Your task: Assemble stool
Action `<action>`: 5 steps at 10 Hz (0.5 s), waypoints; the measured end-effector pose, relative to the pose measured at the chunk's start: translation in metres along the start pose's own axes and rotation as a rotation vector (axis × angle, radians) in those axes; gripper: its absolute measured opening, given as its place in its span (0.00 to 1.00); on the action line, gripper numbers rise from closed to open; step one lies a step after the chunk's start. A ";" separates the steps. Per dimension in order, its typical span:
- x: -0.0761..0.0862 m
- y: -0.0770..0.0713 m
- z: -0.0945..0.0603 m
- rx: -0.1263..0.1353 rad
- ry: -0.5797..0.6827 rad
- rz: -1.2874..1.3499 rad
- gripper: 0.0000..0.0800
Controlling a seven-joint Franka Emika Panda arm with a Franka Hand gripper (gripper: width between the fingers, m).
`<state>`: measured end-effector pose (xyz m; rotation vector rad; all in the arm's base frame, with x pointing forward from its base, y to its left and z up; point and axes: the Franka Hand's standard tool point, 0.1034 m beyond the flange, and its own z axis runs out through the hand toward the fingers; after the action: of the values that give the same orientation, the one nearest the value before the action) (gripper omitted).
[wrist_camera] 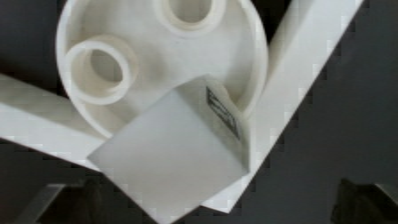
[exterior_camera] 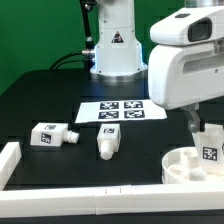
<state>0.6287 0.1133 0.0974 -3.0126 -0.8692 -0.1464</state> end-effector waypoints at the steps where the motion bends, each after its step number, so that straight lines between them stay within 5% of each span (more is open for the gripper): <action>1: 0.004 0.006 0.002 -0.022 -0.005 -0.167 0.81; 2: 0.009 0.008 0.006 -0.057 -0.024 -0.350 0.81; 3: 0.004 0.001 0.023 -0.052 -0.056 -0.462 0.81; 5: 0.004 0.003 0.023 -0.053 -0.055 -0.433 0.81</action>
Offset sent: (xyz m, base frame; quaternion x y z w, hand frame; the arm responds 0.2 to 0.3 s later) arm 0.0000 0.0000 0.0000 0.0000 0.0000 -0.0650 0.9979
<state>0.6353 0.1134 0.0753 -2.8351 -1.5330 -0.0870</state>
